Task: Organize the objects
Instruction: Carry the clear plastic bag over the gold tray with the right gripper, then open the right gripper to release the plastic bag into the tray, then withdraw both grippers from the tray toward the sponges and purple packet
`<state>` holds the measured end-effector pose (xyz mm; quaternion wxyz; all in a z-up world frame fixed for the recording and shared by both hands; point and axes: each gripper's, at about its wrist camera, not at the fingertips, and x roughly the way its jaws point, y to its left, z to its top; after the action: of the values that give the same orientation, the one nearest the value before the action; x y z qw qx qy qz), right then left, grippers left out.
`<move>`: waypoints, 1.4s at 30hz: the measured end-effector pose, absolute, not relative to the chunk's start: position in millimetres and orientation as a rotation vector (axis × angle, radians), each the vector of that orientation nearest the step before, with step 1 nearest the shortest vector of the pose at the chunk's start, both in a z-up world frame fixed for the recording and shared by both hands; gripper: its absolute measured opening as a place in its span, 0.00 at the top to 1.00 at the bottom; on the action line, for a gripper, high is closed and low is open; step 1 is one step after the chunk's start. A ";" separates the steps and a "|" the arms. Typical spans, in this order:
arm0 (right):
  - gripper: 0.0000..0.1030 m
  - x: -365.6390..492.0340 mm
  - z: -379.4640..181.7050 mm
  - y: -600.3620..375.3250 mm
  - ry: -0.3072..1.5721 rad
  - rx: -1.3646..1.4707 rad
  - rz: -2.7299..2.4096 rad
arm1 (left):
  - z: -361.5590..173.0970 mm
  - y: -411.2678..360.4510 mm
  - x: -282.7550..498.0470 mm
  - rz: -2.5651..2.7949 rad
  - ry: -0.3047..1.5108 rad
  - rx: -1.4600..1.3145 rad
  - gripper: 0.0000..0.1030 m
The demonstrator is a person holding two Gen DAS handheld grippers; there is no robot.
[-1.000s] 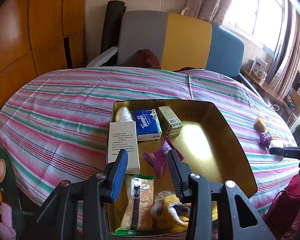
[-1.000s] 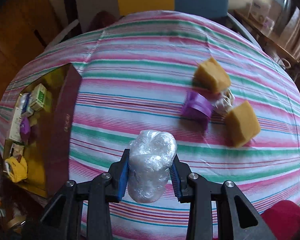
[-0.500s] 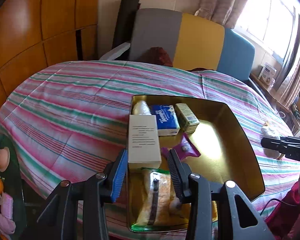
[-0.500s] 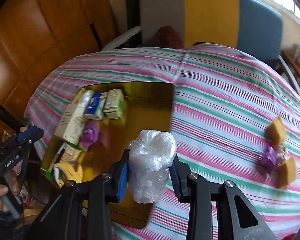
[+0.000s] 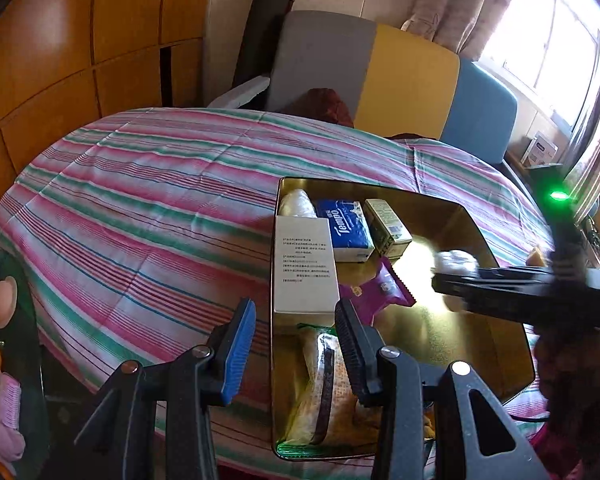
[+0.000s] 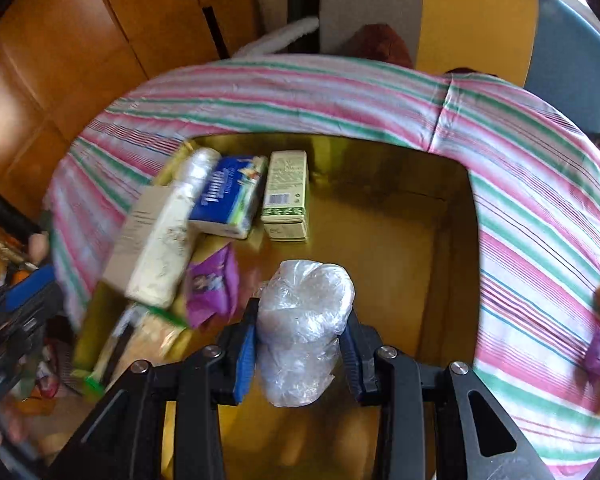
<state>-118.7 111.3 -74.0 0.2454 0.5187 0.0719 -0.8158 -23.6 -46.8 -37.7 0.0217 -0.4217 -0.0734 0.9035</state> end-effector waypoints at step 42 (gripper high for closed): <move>0.17 -70.4 -32.8 162.8 0.087 1.226 -2.419 | -16.4 -16.1 -4.3 2.808 -0.083 -1.221 0.60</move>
<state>-70.4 162.8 -32.8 0.2124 0.4414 0.0314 -0.8712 -4.3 -16.1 -16.4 0.0393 -0.3982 -0.0272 0.9161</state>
